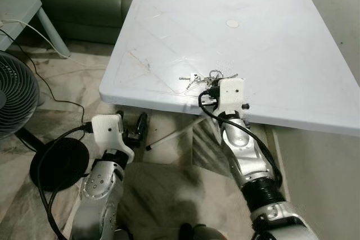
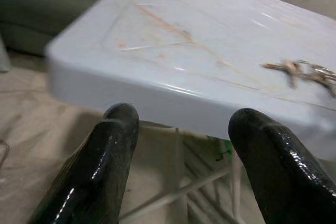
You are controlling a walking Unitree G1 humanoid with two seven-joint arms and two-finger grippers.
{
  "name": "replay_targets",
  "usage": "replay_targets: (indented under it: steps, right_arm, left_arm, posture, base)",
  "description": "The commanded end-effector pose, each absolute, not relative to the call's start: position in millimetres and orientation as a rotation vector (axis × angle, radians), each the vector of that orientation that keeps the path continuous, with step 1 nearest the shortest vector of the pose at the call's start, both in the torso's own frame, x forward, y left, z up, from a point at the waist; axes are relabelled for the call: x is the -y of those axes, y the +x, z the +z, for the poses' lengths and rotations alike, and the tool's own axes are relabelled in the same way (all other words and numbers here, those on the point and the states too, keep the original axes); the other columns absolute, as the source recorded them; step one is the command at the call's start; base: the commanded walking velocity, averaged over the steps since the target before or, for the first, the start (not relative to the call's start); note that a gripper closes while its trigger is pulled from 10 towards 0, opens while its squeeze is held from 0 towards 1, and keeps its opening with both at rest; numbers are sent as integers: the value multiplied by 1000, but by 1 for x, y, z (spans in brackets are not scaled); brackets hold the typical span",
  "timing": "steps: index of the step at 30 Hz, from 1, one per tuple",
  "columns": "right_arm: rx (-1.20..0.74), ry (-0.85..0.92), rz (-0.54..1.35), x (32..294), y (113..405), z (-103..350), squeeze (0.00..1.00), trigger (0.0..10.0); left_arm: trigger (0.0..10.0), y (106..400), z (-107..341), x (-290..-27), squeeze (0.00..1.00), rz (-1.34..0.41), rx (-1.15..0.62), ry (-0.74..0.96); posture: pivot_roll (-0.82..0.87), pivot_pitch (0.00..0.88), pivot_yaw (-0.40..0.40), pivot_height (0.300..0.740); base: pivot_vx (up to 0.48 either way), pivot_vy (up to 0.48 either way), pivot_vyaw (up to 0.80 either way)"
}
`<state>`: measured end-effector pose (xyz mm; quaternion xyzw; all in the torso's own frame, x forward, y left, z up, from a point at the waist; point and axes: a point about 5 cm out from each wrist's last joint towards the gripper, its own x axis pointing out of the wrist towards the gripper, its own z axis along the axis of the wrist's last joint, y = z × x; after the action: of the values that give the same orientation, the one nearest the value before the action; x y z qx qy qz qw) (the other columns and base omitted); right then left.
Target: Hang keys on a hook
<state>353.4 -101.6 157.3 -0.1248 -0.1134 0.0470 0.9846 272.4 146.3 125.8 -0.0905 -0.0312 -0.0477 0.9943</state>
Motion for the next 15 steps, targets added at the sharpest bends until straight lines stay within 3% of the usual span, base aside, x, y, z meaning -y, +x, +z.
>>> replay_targets:
  steps: [1, 2, 4, 15]
  right_arm:
    - [253, -266, 114, 99, 351, 158, 0, 0]
    - [253, -266, 114, 99, 351, 158, 0, 0]
    - [305, -232, 40, 126, 361, 183, 0, 0]
    - [313, -206, 23, 130, 362, 188, 0, 0]
  left_arm:
    - [10000, 273, 124, -147, 0, -83, 60, -189]
    - [10000, 273, 124, -147, 0, -83, 60, -189]
    - [10000, 292, 141, -163, 0, -41, 122, -201]
    - [10000, 297, 145, -165, 0, -36, 135, -206]
  posture:
    - [-44, 174, -103, 740]
    - [-44, 174, -103, 740]
    - [-66, 119, -101, 740]
    - [-71, 104, -100, 740]
  base:
    - [0, 0, 0]
    - [0, 0, 0]
    - [0, 0, 0]
    - [0, 0, 0]
